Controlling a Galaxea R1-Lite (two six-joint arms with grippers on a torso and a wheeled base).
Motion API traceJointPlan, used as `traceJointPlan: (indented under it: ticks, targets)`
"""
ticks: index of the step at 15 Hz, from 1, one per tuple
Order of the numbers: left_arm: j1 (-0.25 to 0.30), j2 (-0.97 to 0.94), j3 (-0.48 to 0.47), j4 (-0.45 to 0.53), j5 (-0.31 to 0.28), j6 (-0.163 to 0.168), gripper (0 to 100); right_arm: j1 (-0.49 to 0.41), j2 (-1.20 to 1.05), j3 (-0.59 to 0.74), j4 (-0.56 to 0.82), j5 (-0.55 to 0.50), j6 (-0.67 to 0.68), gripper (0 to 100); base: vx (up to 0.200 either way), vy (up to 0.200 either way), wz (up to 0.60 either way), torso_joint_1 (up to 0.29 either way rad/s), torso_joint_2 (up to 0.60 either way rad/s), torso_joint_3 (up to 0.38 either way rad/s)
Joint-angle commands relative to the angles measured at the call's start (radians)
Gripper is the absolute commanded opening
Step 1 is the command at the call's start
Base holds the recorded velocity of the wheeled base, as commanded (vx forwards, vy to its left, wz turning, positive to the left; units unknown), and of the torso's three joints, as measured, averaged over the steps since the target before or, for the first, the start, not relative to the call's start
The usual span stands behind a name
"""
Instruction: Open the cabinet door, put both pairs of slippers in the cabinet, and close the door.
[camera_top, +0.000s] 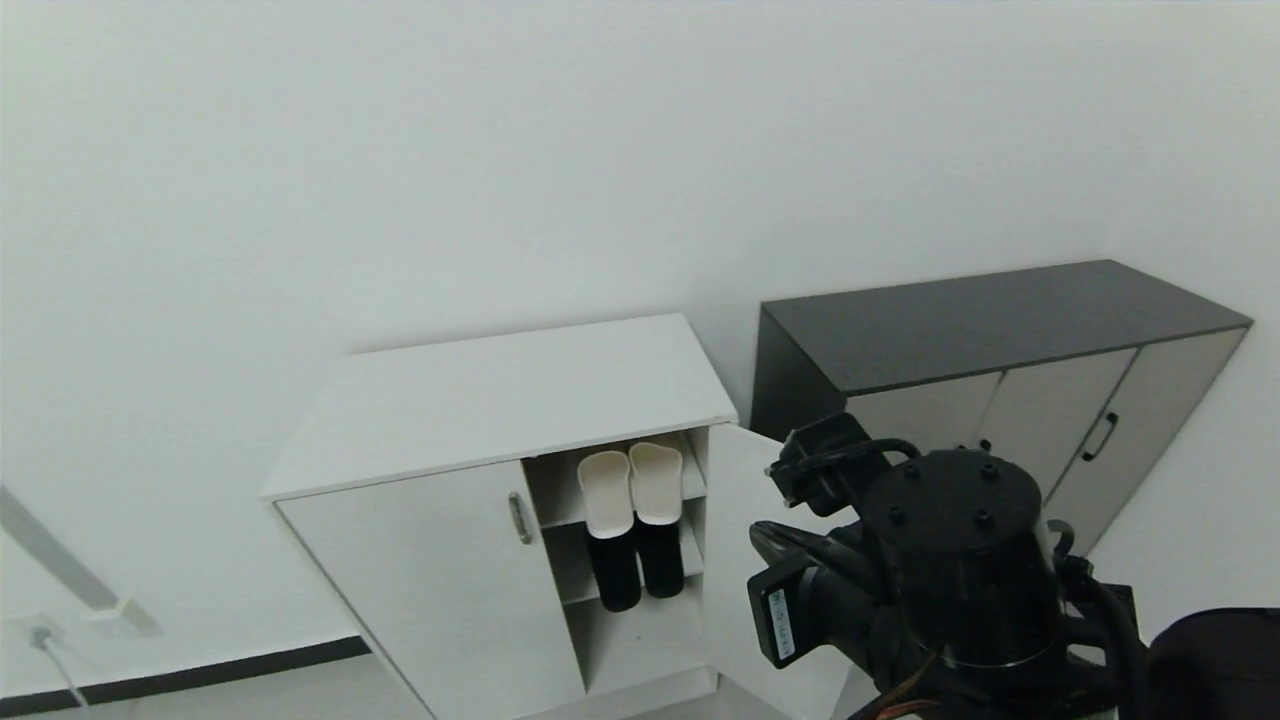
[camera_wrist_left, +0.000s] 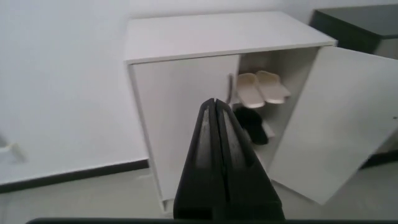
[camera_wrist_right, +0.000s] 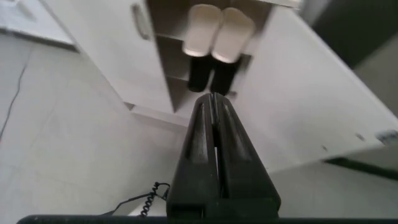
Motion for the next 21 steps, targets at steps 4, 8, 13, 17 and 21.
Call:
traceJointPlan:
  ticks: [4,8,13,17,21]
  targets:
    - [0.000,0.000,0.000,-0.001,0.001,0.000,0,0.000,0.004,0.004,-0.002,0.001,0.000,0,0.000,0.000,0.00,0.000,0.00,0.000]
    - [0.000,0.000,0.000,-0.001,0.001,0.000,0,0.000,0.005,0.004,-0.002,0.000,0.000,0,0.000,0.000,0.00,0.000,0.00,0.000]
    - [0.000,0.000,0.000,-0.001,-0.001,0.000,0,-0.004,0.008,0.004,-0.002,0.001,0.000,0,-0.120,0.000,0.00,0.003,0.00,0.001]
    - [0.000,0.000,0.000,-0.001,-0.001,0.000,0,-0.025,0.015,0.004,-0.017,0.000,-0.007,0,-0.100,0.000,0.00,-0.001,0.00,0.001]
    - [0.000,0.001,0.000,-0.001,-0.002,0.001,0,-0.157,0.070,-0.036,-0.049,0.000,-0.015,0,0.000,0.000,0.00,0.000,0.00,0.000]
